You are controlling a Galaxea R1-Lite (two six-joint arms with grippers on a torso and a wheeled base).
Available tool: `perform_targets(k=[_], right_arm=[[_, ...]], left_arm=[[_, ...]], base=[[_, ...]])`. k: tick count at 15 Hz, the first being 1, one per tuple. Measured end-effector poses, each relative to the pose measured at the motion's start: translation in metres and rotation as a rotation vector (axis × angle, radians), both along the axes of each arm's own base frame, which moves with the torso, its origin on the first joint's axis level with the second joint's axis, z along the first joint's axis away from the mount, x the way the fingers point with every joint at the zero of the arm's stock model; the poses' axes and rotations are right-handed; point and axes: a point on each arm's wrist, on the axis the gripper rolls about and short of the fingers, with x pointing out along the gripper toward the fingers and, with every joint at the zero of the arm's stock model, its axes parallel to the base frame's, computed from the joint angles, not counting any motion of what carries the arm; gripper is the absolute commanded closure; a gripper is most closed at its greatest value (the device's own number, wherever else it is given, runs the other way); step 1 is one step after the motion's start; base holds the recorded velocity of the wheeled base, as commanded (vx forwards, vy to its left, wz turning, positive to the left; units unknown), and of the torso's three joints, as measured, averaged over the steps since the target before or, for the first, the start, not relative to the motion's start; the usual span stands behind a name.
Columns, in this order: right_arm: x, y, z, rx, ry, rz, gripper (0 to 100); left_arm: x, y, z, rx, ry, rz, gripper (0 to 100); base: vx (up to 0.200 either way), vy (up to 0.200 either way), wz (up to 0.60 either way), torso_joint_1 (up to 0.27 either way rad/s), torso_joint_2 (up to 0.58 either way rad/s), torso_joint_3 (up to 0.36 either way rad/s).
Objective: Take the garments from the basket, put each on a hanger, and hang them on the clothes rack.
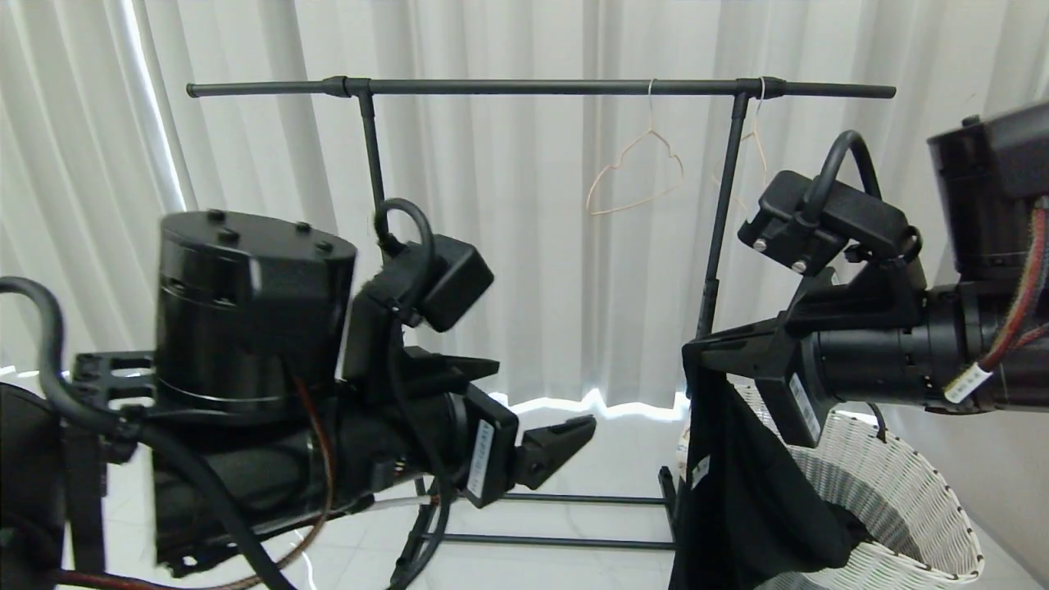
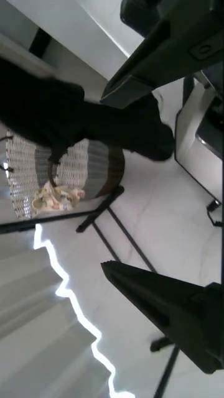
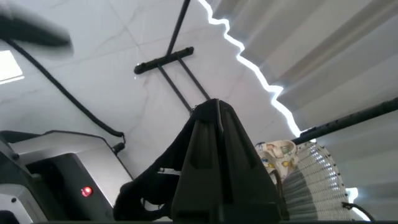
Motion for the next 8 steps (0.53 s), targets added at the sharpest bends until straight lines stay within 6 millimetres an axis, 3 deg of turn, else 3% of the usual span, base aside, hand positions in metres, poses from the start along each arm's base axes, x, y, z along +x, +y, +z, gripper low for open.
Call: perform_targets(k=[4, 8], right_arm=[[0.008, 0.008, 0.004, 0.012, 0.051, -0.026, 100], [0.008, 0.009, 0.011, 0.028, 0.054, -0.03, 100]], left_arm=[[0.002, -0.043, -0.025, -0.048, 0.042, 0.02, 0], [0.025, -0.069, -0.059, -0.021, 0.049, 0.074, 0]], base=[[0.0, 0.0, 0.0, 0.0, 0.0, 0.0], [0.0, 0.0, 0.0, 0.0, 0.0, 0.0]])
